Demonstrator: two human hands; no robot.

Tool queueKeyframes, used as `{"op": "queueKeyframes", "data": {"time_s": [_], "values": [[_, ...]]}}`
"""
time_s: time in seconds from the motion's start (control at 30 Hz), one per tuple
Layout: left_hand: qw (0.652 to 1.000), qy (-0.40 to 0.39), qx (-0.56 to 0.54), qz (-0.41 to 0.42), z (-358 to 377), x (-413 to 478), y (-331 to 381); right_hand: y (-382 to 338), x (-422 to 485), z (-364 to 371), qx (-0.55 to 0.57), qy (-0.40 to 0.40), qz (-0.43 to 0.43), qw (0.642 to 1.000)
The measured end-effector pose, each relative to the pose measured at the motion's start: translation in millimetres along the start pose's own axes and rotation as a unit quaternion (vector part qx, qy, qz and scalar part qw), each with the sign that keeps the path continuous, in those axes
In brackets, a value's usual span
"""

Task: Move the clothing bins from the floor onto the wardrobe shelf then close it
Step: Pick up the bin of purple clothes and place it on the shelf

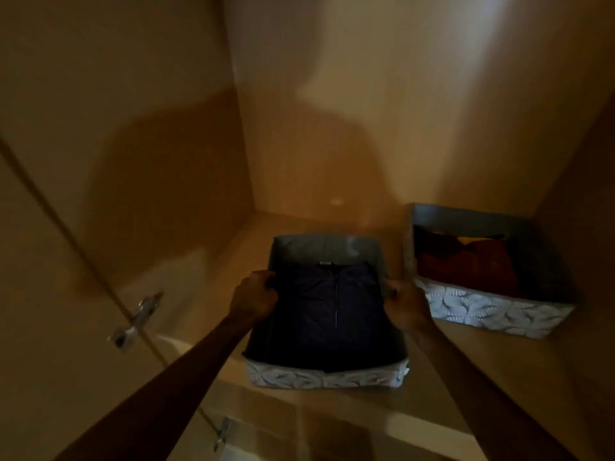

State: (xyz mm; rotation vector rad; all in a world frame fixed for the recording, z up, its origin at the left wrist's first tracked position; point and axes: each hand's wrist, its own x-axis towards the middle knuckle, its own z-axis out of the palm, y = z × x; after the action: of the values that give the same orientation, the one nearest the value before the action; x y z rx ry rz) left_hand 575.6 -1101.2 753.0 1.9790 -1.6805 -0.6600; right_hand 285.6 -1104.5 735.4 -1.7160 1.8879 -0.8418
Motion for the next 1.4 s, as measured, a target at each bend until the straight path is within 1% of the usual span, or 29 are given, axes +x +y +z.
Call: {"op": "queueKeyframes", "data": {"time_s": [0.07, 0.13, 0.17, 0.2, 0.23, 0.3, 0.33, 0.37, 0.4, 0.43, 0.47, 0.5, 0.57, 0.67, 0.7, 0.73, 0.8, 0.87, 0.97, 1.07, 1.17, 1.4], "values": [[0.999, -0.026, -0.025, 0.029, 1, 45, 8, -6, 27, 3, 0.003, 0.023, -0.013, 1.000], [0.995, -0.051, -0.055, 0.070, 6, 78, 19, -10, 46, 4, 0.012, 0.042, -0.069, 0.997], [0.992, -0.060, -0.060, 0.096, 8, 84, 23, -8, 51, 5, -0.003, 0.048, -0.103, 0.994], [0.988, -0.070, -0.061, 0.127, 11, 90, 25, -5, 54, 6, -0.025, 0.054, -0.117, 0.991], [0.982, -0.085, -0.064, 0.158, 11, 90, 23, 0, 50, 8, -0.047, 0.050, -0.111, 0.991], [0.962, -0.137, -0.074, 0.223, 11, 78, 6, 5, 29, 11, -0.071, -0.003, -0.080, 0.994], [0.954, -0.155, -0.045, 0.253, 11, 72, -6, 9, 18, 14, -0.084, -0.030, -0.093, 0.992], [0.946, -0.160, 0.013, 0.283, 11, 70, -18, 14, 10, 17, -0.108, -0.041, -0.125, 0.985], [0.936, -0.151, 0.074, 0.310, 11, 71, -29, 19, 6, 20, -0.145, -0.040, -0.170, 0.974], [0.926, -0.143, 0.109, 0.332, 14, 75, -35, 22, 5, 21, -0.179, -0.039, -0.205, 0.961], [0.920, -0.140, 0.121, 0.345, 17, 79, -36, 26, 7, 22, -0.207, -0.041, -0.217, 0.953], [0.920, -0.127, 0.116, 0.353, 22, 87, -35, 26, 11, 22, -0.224, -0.043, -0.209, 0.951], [0.929, -0.079, 0.110, 0.344, 31, 103, -23, 21, 21, 24, -0.236, -0.022, -0.175, 0.956], [0.955, -0.009, 0.135, 0.263, 42, 118, -9, 15, 33, 23, -0.247, 0.015, -0.132, 0.960], [0.957, 0.012, 0.137, 0.255, 46, 115, -6, 15, 33, 24, -0.249, 0.030, -0.117, 0.961], [0.953, 0.030, 0.139, 0.267, 53, 109, -9, 16, 31, 26, -0.249, 0.047, -0.109, 0.961], [0.939, 0.050, 0.166, 0.297, 67, 95, -21, 22, 21, 36, -0.253, 0.072, -0.134, 0.955], [0.926, 0.059, 0.209, 0.310, 76, 85, -31, 24, 13, 41, -0.274, 0.058, -0.140, 0.950], [0.914, 0.074, 0.240, 0.319, 74, 82, -32, 21, 22, 40, -0.334, 0.059, -0.109, 0.934], [0.919, 0.061, 0.253, 0.297, 74, 88, -27, 18, 40, 37, -0.359, 0.076, -0.124, 0.922], [0.925, 0.048, 0.260, 0.271, 80, 94, -22, 19, 53, 33, -0.362, 0.069, -0.124, 0.922], [0.926, 0.072, 0.249, 0.276, 81, 98, -13, 18, 64, 33, -0.352, 0.071, -0.134, 0.924]]}}
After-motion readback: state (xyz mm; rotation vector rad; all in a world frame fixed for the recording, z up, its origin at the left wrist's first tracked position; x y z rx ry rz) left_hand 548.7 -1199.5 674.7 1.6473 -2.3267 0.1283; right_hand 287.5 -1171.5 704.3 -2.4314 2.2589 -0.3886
